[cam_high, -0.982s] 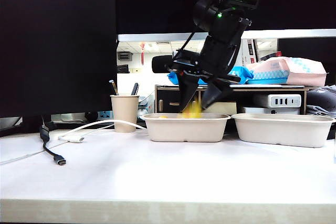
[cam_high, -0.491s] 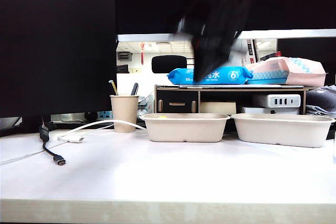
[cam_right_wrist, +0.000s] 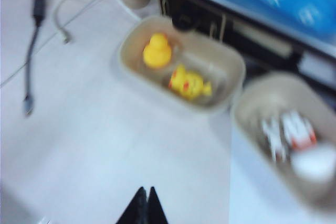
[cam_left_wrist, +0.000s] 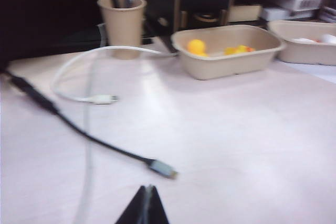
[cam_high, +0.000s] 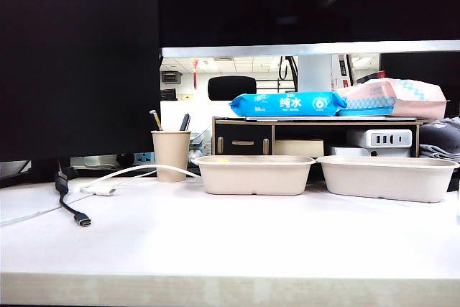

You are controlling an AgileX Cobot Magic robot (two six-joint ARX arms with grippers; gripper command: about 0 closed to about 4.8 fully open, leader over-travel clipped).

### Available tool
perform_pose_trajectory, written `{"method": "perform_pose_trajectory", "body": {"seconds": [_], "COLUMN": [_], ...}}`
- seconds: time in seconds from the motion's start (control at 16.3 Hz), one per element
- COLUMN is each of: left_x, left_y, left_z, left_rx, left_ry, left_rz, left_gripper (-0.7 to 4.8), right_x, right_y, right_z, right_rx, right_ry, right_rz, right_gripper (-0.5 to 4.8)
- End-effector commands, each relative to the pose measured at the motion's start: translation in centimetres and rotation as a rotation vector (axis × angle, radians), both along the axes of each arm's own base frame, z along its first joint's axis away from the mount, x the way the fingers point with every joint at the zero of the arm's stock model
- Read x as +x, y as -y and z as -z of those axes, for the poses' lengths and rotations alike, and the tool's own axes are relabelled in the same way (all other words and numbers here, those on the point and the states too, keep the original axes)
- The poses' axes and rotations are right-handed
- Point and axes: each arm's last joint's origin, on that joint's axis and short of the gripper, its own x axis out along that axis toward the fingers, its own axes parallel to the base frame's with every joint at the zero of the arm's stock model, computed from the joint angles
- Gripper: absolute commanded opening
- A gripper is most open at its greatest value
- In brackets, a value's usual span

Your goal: Put the dolls with similar colors into the same paper box, while dolls with different colors go into separate paper boxes.

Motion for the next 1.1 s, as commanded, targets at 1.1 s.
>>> {"method": "perform_pose_trajectory", "body": {"seconds": [1.1], "left_x": [0.8], "left_y": [-3.3], "left_z": [0.1], "left_rx": [0.003], "left_ry": [-0.011], "left_rz": [-0.347], "left_gripper": [-0.05], "right_x": [-20.9], "right_y": [10.3], "right_z": [2.6], "right_rx": [0.349], "right_ry": [0.322], "right_rz": [0.119], "right_gripper": [0.0]}}
